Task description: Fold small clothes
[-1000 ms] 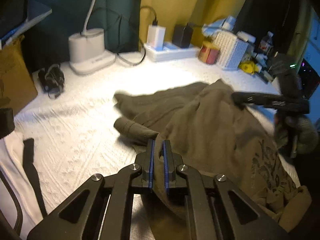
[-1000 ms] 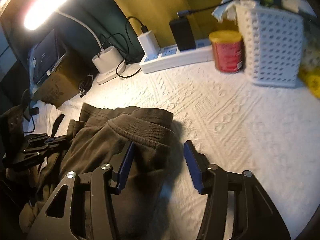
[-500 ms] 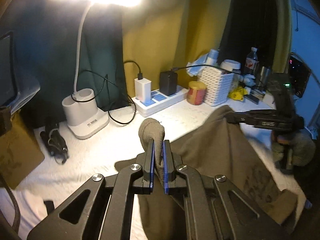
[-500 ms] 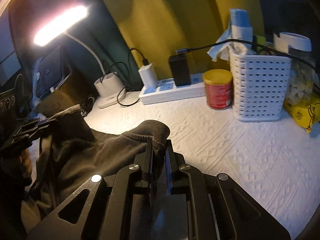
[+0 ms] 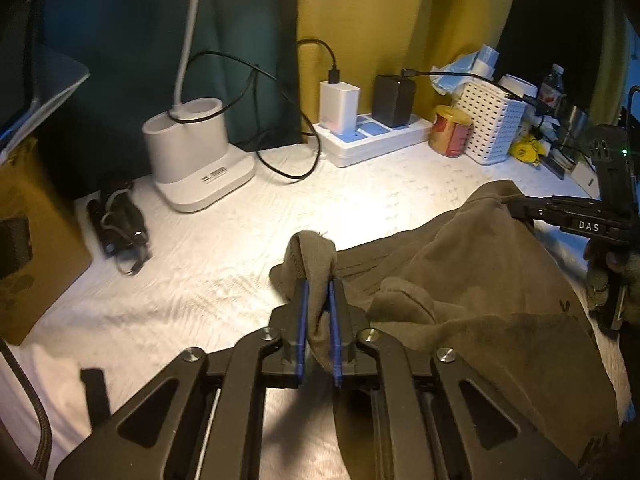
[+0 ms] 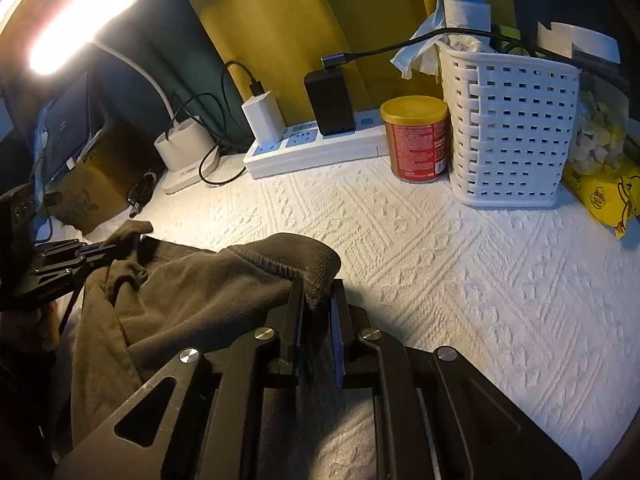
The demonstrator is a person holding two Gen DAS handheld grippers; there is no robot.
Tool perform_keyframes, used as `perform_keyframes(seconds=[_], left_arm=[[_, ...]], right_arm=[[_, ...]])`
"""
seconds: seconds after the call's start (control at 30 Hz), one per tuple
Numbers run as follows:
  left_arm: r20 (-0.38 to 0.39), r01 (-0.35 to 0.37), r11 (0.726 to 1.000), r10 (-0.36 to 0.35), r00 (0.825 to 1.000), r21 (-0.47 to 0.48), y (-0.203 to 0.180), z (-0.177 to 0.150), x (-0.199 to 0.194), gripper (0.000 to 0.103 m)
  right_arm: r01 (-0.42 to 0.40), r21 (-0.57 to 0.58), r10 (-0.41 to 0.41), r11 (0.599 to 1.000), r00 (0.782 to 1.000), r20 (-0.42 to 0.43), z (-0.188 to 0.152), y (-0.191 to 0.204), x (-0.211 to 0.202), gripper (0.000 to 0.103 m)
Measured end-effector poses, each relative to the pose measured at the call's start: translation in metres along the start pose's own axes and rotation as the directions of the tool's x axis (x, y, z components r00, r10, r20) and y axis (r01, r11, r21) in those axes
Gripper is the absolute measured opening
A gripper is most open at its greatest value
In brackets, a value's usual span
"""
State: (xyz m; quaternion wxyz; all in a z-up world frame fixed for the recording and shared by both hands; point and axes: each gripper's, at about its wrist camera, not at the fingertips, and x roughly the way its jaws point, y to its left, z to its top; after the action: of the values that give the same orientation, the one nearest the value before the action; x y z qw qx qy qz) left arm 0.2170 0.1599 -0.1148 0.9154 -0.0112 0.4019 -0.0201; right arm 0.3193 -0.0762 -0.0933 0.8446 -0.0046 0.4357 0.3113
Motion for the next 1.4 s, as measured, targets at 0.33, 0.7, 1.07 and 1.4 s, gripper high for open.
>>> perform_keyframes(seconds=[0.33,0.7,1.07,1.4], left_arm=[[0.078,0.006,1.0,-0.007,0.997,0.012,-0.033,0.005,-0.045,0.069],[-0.002,0.114,0.99,-0.115,0.993,0.082,-0.112,-0.017,-0.051,0.069],[-0.069,0.155,0.975,-0.146,0.987,0.157,-0.172,-0.034,-0.055,0.069],[-0.155,0.14,0.931,-0.092,0.984,0.337,-0.223,-0.06,-0.045,0.069]], right_arm=[[0.032,0.016,-0.033,0.999,0.997,0.063,-0.017,-0.002,-0.053,0.04],[0.035,0.045,-0.037,0.998,0.998,0.058,-0.059,0.001,-0.102,0.04],[0.014,0.065,-0.019,0.998,0.996,0.085,-0.092,0.0,-0.14,0.04],[-0.008,0.081,0.0,0.997,0.995,0.097,-0.117,-0.006,-0.16,0.04]])
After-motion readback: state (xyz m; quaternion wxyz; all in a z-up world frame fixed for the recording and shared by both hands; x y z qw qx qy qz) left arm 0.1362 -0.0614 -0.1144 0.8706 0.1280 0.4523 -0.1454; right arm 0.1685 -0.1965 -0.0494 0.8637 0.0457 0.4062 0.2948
